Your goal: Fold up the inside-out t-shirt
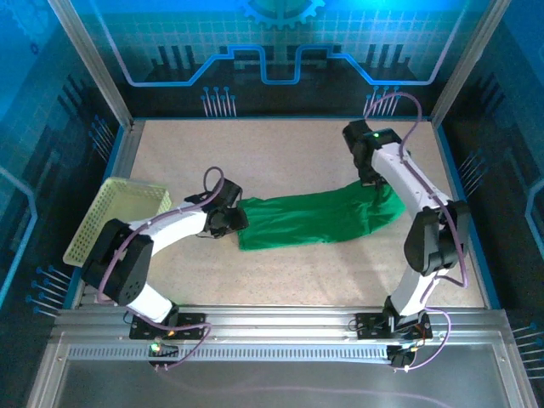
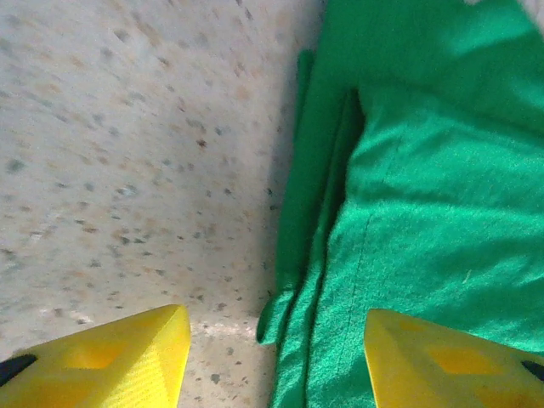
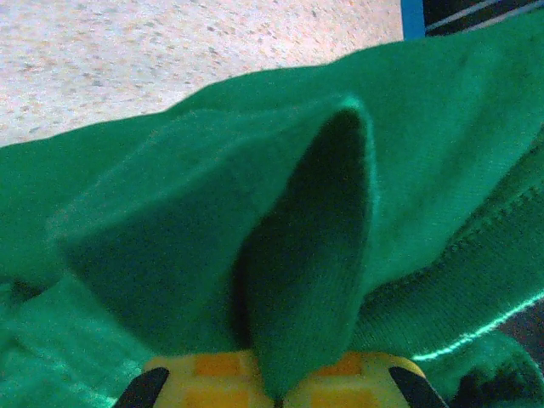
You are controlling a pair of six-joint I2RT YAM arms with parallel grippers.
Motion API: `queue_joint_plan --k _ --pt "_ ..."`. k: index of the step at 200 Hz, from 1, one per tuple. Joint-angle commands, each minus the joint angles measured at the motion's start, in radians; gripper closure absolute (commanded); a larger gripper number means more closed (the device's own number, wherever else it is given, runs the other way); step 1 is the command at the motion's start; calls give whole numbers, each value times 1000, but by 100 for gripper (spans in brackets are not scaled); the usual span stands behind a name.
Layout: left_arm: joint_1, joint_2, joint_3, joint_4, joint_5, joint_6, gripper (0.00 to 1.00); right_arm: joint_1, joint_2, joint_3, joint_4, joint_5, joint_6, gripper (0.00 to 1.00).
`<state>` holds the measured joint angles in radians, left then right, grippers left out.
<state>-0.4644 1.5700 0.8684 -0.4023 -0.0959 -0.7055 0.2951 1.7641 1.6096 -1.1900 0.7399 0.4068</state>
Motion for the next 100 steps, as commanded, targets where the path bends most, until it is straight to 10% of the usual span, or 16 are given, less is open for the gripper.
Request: queue_joint_plan --k 1,100 --pt "-36 33 11 71 51 -18 45 87 42 64 -99 51 27 100" --pt "-109 10 -147 245 60 -116 57 361 166 195 -59 -268 167 100"
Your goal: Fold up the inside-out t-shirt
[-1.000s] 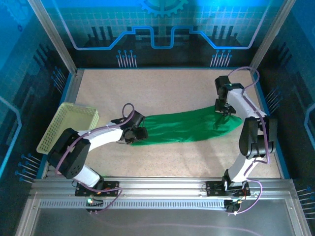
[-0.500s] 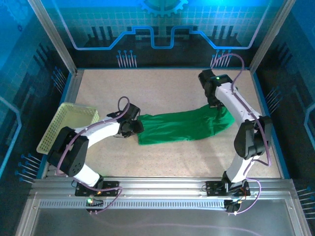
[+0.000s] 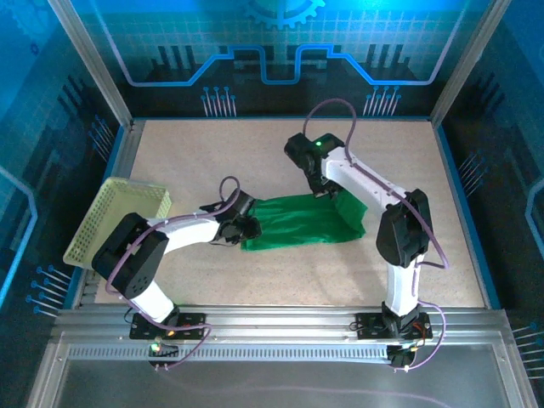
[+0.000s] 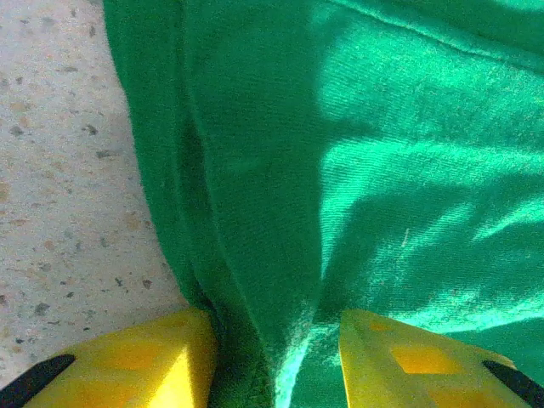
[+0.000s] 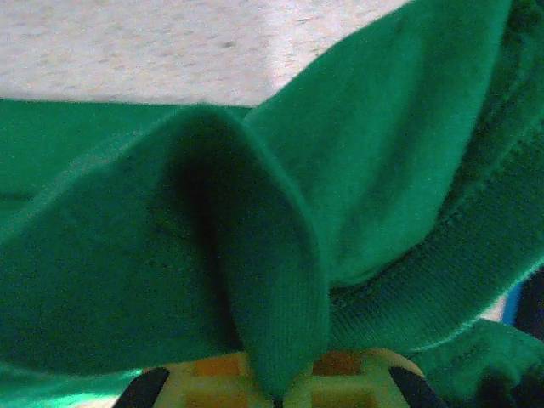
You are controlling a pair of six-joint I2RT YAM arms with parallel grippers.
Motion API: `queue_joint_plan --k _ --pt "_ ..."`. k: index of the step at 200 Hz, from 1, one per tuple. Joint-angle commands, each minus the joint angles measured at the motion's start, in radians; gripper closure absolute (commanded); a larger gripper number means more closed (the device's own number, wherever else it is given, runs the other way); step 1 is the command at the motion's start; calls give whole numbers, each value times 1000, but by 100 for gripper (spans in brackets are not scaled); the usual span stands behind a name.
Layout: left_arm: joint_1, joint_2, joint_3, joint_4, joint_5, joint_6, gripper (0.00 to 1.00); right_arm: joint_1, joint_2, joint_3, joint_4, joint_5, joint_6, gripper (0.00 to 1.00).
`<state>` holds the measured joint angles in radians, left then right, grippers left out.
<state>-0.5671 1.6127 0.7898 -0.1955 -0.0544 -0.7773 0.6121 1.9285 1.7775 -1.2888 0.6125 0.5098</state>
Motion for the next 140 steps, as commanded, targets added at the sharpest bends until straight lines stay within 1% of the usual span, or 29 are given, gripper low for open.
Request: queue_joint_plan --k 1,24,67,84,140 --pt "-8 -34 -71 41 17 -45 57 47 2 27 43 -143 66 100" --pt "-5 -55 -112 57 -2 -49 57 87 22 49 78 -210 89 100" --pt "-5 -65 -146 80 -7 -50 58 163 126 184 45 -263 103 100" --pt "-5 -83 -166 97 -14 -59 58 181 152 200 55 -301 107 100" --pt "-6 -117 -218 154 -17 -77 59 220 206 224 84 -354 134 100"
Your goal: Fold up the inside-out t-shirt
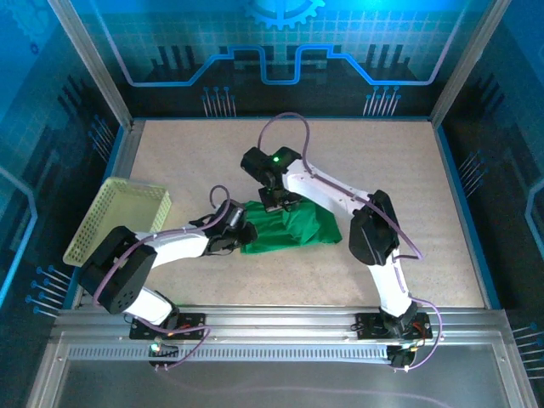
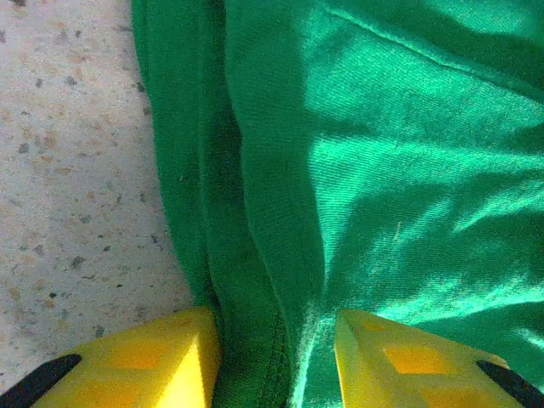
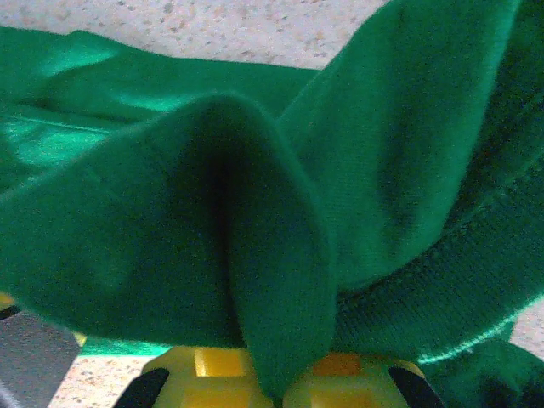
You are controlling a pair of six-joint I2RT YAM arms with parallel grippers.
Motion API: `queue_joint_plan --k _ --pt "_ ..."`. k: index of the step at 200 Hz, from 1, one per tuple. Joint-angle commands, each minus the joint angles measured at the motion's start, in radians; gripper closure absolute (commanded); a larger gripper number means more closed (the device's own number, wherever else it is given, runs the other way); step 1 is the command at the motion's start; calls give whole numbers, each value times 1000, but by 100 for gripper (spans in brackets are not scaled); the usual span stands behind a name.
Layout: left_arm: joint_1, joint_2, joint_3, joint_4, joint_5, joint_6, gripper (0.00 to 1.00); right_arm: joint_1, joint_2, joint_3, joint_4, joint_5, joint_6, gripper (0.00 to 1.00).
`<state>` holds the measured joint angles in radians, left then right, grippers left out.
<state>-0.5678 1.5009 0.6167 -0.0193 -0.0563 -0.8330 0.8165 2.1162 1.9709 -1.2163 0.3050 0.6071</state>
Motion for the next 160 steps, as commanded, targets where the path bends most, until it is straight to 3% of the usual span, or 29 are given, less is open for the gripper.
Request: queue_joint_plan --k 1,121,160 --pt "-6 -6 -46 -22 -15 -21 59 16 20 31 13 -48 37 100" --pt "-5 -14 -89 13 -8 -43 61 16 82 49 119 -192 88 100" --pt "-5 -47 -107 1 -31 -59 61 16 97 79 131 -226 85 81"
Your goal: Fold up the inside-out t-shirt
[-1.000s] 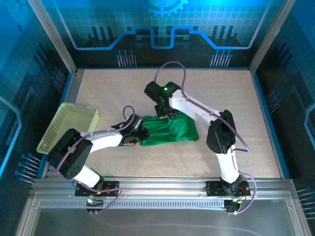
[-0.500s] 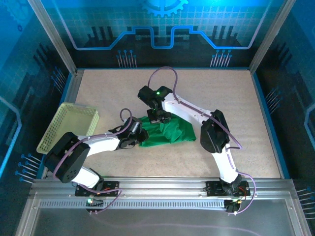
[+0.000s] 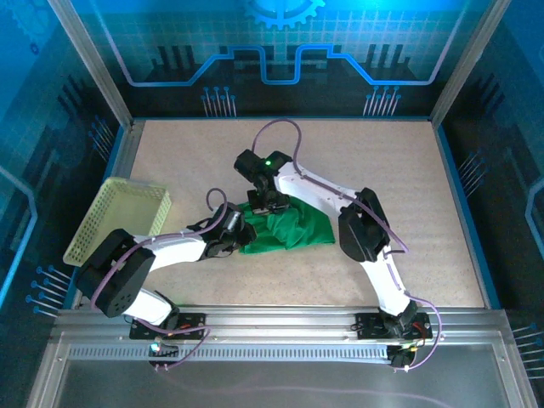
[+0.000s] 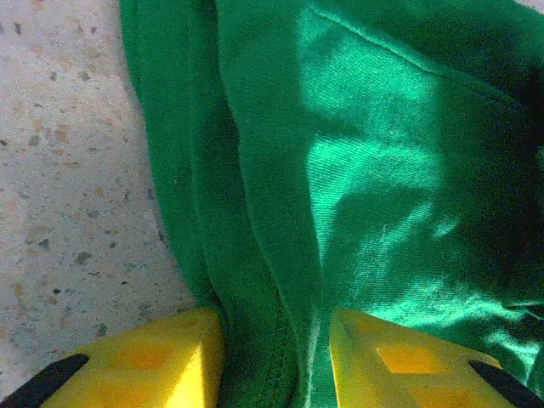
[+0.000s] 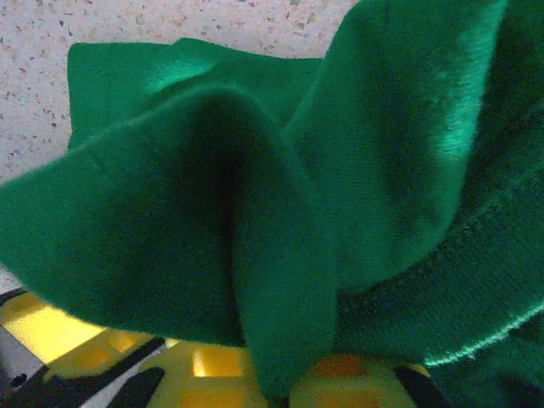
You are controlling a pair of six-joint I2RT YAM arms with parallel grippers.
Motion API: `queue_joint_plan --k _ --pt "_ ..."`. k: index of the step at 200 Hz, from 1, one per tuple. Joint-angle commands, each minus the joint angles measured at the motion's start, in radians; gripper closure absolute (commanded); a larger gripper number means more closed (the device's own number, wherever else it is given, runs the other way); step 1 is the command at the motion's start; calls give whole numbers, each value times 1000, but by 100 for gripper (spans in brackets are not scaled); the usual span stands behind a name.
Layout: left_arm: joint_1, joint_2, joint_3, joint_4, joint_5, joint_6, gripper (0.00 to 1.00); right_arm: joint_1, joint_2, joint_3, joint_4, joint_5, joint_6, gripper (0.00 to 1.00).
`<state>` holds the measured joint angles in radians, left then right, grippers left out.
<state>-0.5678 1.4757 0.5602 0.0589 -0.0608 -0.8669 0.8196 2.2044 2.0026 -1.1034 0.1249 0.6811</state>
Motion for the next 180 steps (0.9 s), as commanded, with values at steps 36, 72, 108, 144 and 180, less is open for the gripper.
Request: queue_joint_plan --k 36,72,108,144,180 --pt "-4 -151 -104 -148 -128 -68 49 13 -51 71 13 -73 -6 55" --pt "-3 -348 -119 -311 -249 -91 44 -2 -198 1 8 -19 -50 44" --pt "-39 -425 23 -404 -221 33 44 -111 -408 -276 88 39 -75 43" --pt "-178 -277 266 -439 -200 87 43 -286 -604 -603 242 -1 -81 40" --pt "-288 -48 491 -391 -181 96 43 -441 -714 -815 438 -209 -98 38"
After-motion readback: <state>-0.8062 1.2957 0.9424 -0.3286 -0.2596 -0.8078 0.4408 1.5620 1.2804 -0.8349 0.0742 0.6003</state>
